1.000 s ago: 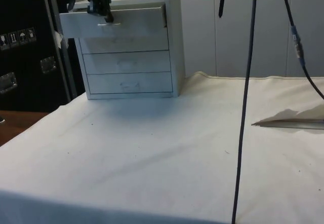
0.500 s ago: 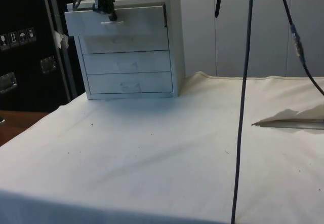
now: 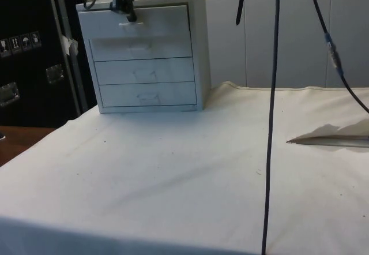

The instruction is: Open the drawer, then close it.

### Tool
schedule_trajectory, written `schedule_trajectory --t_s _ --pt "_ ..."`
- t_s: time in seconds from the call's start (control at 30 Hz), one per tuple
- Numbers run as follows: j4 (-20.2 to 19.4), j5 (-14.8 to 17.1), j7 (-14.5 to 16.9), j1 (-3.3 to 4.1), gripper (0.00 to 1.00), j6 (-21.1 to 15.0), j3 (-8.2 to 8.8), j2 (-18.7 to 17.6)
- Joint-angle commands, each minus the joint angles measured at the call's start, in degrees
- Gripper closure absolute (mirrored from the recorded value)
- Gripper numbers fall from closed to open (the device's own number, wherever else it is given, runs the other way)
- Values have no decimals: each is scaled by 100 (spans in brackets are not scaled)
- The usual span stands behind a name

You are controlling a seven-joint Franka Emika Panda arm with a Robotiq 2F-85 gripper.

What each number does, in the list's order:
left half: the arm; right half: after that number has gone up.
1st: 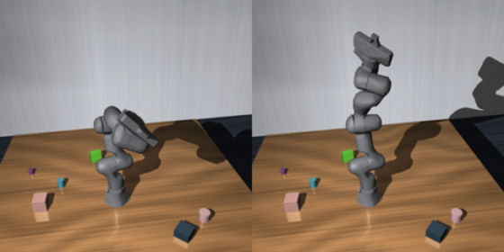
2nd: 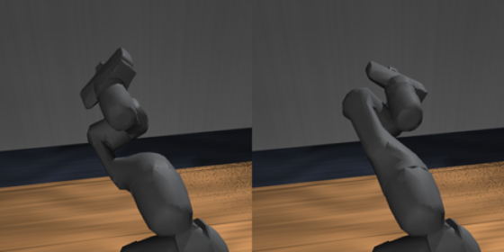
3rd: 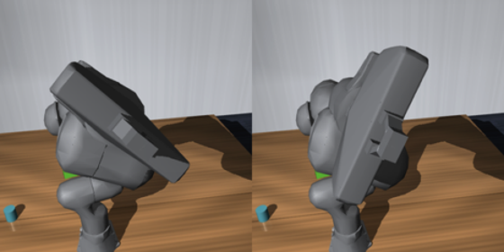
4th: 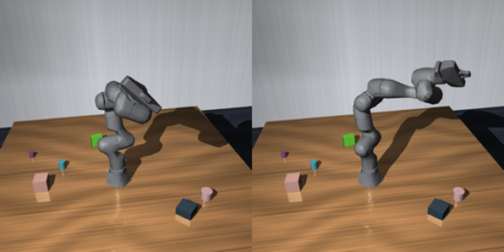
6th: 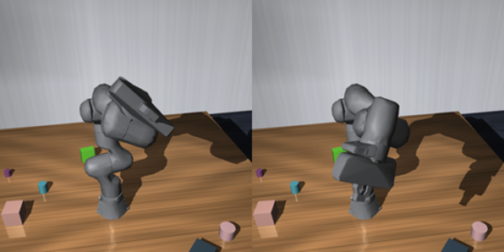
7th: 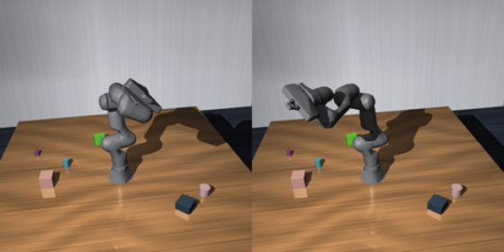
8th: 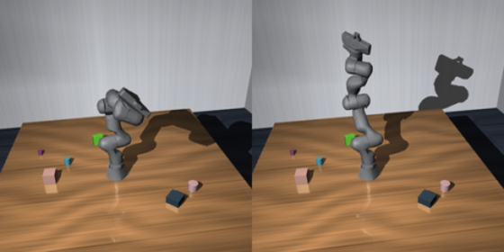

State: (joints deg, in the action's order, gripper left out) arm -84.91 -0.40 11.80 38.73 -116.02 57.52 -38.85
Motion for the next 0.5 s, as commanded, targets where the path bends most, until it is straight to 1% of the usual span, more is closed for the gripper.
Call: schedule_trajectory --t_s 0.0,0.03,0.07,0.1,0.2,0.27,0.33,0.37,0.4,0.43,0.47 --pt "80 69 109 -126 100 29 -34 -52" --pt "97 103 143 -143 100 29 -23 -74" --pt "46 69 80 -40 100 0 34 -46" --pt "120 138 183 -166 100 29 -6 -97" --pt "172 235 286 -218 100 29 40 -160" --pt "223 321 390 -281 100 29 80 -218" --pt "258 395 464 -321 100 29 109 -258" --pt "201 378 407 -218 100 -6 166 -235" --pt "275 430 498 -344 100 29 120 -281" --pt "298 458 527 -361 100 29 132 -298" --pt "315 493 550 -361 100 34 143 -309"
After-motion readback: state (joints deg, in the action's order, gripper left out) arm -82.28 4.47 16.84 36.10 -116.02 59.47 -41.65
